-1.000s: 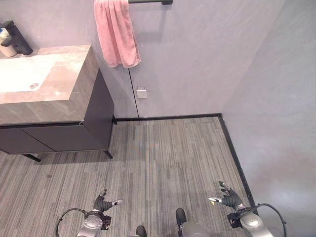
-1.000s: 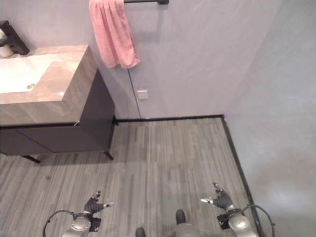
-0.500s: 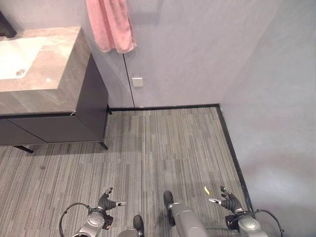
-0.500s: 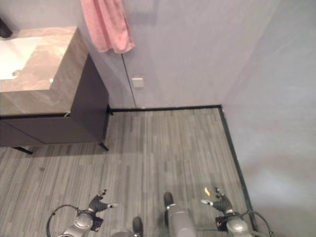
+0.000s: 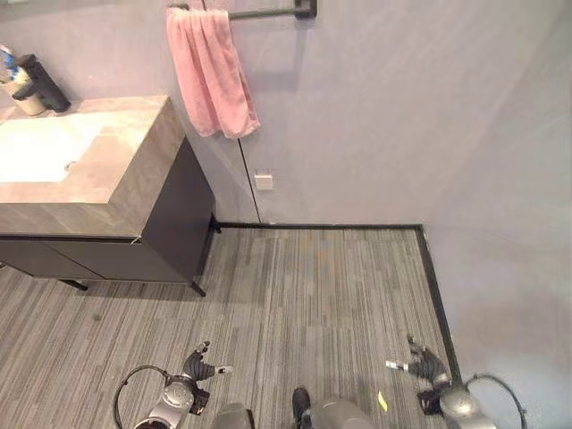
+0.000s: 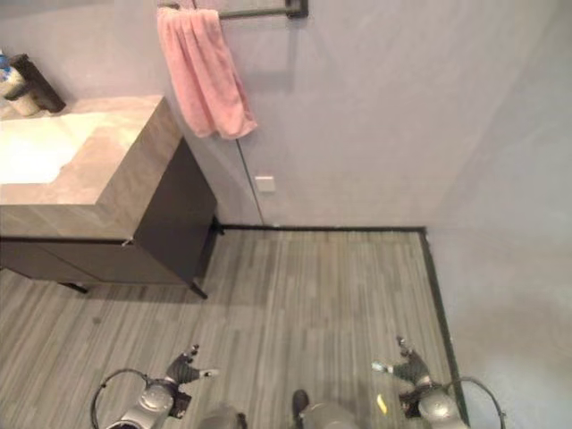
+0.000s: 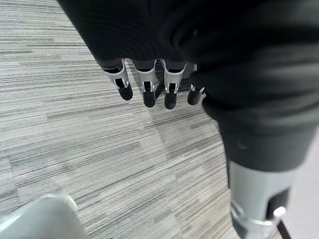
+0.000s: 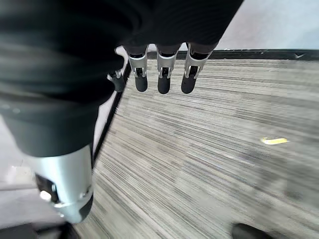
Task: Put brush and paste in cup on sink, flatten towel.
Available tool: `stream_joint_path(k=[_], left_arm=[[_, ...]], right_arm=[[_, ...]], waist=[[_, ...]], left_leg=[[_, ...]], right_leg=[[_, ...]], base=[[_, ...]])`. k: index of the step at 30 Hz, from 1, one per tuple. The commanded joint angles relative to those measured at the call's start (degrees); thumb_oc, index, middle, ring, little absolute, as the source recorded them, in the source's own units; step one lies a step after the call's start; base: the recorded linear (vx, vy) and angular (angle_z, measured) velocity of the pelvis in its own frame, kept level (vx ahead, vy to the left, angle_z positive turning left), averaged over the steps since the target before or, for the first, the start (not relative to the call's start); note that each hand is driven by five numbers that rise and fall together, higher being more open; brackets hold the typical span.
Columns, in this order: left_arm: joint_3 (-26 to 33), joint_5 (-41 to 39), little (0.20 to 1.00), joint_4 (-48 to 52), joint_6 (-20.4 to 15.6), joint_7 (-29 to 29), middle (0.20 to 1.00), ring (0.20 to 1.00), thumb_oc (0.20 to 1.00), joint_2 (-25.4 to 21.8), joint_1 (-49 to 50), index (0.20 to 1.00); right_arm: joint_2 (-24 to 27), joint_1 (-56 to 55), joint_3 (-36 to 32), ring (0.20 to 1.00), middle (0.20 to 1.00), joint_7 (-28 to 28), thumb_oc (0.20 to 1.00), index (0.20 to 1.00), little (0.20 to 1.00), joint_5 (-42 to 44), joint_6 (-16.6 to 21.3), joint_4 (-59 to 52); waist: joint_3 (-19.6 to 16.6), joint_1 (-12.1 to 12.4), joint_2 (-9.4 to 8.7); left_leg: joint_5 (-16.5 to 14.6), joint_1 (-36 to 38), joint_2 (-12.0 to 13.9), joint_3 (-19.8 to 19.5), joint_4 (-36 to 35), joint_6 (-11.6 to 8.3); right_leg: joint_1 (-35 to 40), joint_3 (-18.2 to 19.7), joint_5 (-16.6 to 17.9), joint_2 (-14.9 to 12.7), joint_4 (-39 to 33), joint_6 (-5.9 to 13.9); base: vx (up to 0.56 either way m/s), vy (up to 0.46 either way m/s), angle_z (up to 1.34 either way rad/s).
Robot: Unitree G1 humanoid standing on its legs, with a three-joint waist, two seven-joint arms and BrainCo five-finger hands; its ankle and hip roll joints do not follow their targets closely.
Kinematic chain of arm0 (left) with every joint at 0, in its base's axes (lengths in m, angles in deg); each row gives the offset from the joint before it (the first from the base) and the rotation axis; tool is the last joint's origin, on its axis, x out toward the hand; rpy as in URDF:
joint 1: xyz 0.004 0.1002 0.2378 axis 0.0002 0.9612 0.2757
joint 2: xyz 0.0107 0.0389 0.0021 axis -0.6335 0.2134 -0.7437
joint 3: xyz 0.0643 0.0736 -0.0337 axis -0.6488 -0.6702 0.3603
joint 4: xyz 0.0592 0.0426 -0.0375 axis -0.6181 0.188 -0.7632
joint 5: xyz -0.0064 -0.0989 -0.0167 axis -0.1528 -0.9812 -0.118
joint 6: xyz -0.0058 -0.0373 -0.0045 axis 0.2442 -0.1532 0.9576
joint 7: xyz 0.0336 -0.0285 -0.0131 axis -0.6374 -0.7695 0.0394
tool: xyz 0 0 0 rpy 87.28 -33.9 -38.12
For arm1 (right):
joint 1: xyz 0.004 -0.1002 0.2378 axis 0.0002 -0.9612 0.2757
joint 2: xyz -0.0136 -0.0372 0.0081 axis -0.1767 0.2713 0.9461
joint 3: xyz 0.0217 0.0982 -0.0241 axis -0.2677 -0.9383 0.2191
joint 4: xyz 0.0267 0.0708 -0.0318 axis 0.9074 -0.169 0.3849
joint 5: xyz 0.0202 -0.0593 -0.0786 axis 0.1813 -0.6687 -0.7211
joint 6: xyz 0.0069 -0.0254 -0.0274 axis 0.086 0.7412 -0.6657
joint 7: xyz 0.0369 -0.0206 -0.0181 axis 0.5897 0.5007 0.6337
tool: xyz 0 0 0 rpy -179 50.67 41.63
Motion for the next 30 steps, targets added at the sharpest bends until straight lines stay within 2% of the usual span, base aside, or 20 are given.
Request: stream_joint_path(k=[1,3,4,7,11,14,15,16,17,18,22,26,28,29,30], left_arm=[[0.8,1.1,1.0,0.2,-1.3,1.7,1.0,1.0,1.0,-2.0,-0.7,1.0],[0.5,1.2,1.0,0.5,-1.3,1.8,1.0,1.0,1.0,-2.6,-0.7,1.0],[0.9,1.4,1.0,0.2,-1.1,1.8,1.0,1.0,1.0,-3.0,0.1,1.0],[0.5,2.0,1.0,0.1,-1.1,1.7,1.0,1.0,1.0,-3.4,0.0,1.0],[2.0,0.6,1.0,0.6,-1.3,2.4,1.0,1.0,1.0,-4.1,0.7,1.0],[2.4,0.2,1.0,1.7,-1.5,2.7,1.0,1.0,1.0,-4.5,0.5,1.0],[2.3,0.5,1.0,2.4,-1.8,2.8,1.0,1.0,1.0,-4.7,0.7,1.0],[2.3,0.5,1.0,2.4,-1.8,2.8,1.0,1.0,1.0,-4.7,0.7,1.0],[2.8,0.4,1.0,2.6,-1.8,3.0,1.0,1.0,1.0,-5.0,0.7,1.0],[2.8,0.4,1.0,2.6,-1.8,3.0,1.0,1.0,1.0,-5.0,0.7,1.0],[3.2,0.4,1.0,2.3,-1.9,2.9,1.0,1.0,1.0,-5.2,1.0,1.0],[2.5,1.3,1.0,3.1,-2.0,2.3,1.0,1.0,1.0,-5.4,1.3,1.0],[1.9,1.9,1.0,3.7,-2.0,2.1,1.0,1.0,1.0,-5.7,1.2,1.0],[1.6,2.3,1.0,3.7,-2.0,1.9,1.0,1.0,1.0,-5.8,1.1,1.0],[1.2,2.4,1.0,3.8,-2.0,1.7,1.0,1.0,1.0,-5.9,0.7,1.0]], right_arm=[[2.5,-1.4,-1.2,1.0,1.0,2.2,1.0,1.0,1.0,-2.2,1.3,-2.7],[2.8,-1.1,-1.1,1.0,1.0,2.6,1.0,1.0,1.0,-2.8,1.4,-2.6],[2.9,-0.8,-0.6,1.0,1.0,2.0,1.0,1.0,1.0,-3.8,1.1,-3.1],[2.5,-0.3,-0.2,1.0,1.0,2.1,1.0,1.0,1.0,-4.4,1.0,-3.2],[1.2,-0.5,-1.8,1.0,1.0,2.2,1.0,1.0,1.0,-3.7,0.8,-3.7],[0.7,0.5,-1.5,1.0,1.0,2.1,1.0,1.0,1.0,-4.3,0.5,-3.4],[0.6,1.2,-0.9,1.0,1.0,2.1,1.0,1.0,1.0,-5.9,0.3,-2.9],[0.5,1.2,-0.9,1.0,1.0,2.1,1.0,1.0,1.0,-6.0,0.3,-2.9],[0.6,1.8,-0.3,1.0,1.0,2.0,1.0,1.0,1.0,-6.9,0.3,-3.6],[0.5,1.8,-0.3,1.0,1.0,2.0,1.0,1.0,1.0,-6.9,0.3,-3.6],[0.5,2.4,0.1,1.0,1.0,1.8,1.0,1.0,1.0,-7.5,0.4,-4.0],[0.7,2.6,-0.1,1.0,1.0,2.1,1.0,1.0,1.0,-8.1,0.4,-3.6],[0.8,3.1,0.1,1.0,1.0,2.2,1.0,1.0,1.0,-8.2,0.4,-3.9],[0.9,3.2,0.2,1.0,1.0,2.2,1.0,1.0,1.0,-8.2,0.5,-4.1],[0.9,3.2,0.5,1.0,1.0,2.0,1.0,1.0,1.0,-7.9,0.8,-4.3]], waist=[[0.9,-0.7,2.14],[1.1,-0.1,2.84],[0.9,0.1,3.51],[-0.1,0.5,3.54],[-1.0,0.9,2.46],[-1.0,1.3,1.93],[-1.1,1.4,1.82],[-1.1,1.5,1.8],[-1.0,1.7,1.46],[-1.0,1.8,1.44],[-0.9,2.0,0.44],[-0.8,1.9,0.44],[0.1,1.7,0.74],[0.3,1.5,0.9],[0.7,0.6,0.93]], left_leg=[[5.5,4.1,-0.4,-0.2,-12.5,2.29],[8.1,2.5,1.5,0.1,-17.7,1.67],[8.3,4.0,2.1,-0.5,-17.6,1.75],[8.0,3.6,1.0,-1.3,-15.7,2.1],[4.0,2.8,-1.9,0.9,-10.7,3.9],[1.1,1.7,-3.0,2.8,-6.9,5.15],[-0.6,1.6,-3.6,3.8,-5.6,5.93],[-0.7,1.6,-3.6,3.9,-5.5,5.96],[-1.8,1.8,-3.8,5.0,-4.9,6.43],[-1.8,1.8,-3.8,5.1,-4.9,6.44],[-3.3,3.0,-4.4,7.0,-5.1,7.37],[-4.1,5.3,-5.7,7.0,-6.6,8.31],[-4.2,6.5,-5.9,7.1,-7.6,8.87],[-4.3,7.0,-6.2,6.8,-8.0,8.93],[-4.5,7.8,-6.7,5.9,-8.5,9.16]], right_leg=[[-0.2,7.2,1.5,-3.2,1.5,2.31],[0.9,7.9,0.2,-3.8,1.9,2.68],[1.9,9.4,-1.2,-3.7,3.3,3.34],[2.8,10.7,-1.2,-4.8,3.0,3.96],[3.9,13.9,-0.5,-8.7,1.7,6.0],[3.2,15.3,0.7,-11.0,1.4,7.27],[2.5,16.0,2.0,-12.4,1.3,8.05],[2.5,16.1,2.0,-12.4,1.3,8.07],[1.6,16.3,3.5,-13.1,1.6,8.57],[1.6,16.4,3.5,-13.1,1.6,8.58],[0.6,16.7,7.8,-14.1,2.8,9.84],[-1.0,16.1,11.5,-14.4,6.8,9.65],[-3.3,15.1,12.7,-13.6,10.8,9.01],[-3.4,15.0,12.1,-12.9,11.9,8.86],[-4.5,16.8,10.8,-9.8,14.6,8.49]], base=[[0.25,0.179,-0.25],[0.34,0.231,-0.22],[0.28,0.199,-0.16],[0.24,0.215,-0.66],[0.2,0.241,-0.56],[0.12,0.247,-0.38],[0.11,0.198,-0.39],[0.12,0.238,-0.45],[0.05,0.1,-0.34],[0.06,0.145,-0.39],[0.07,0.119,-0.28],[0.09,0.143,0.02],[0.03,0.155,0.01],[0.06,0.159,-0.11],[0.07,0.153,-0.05]])
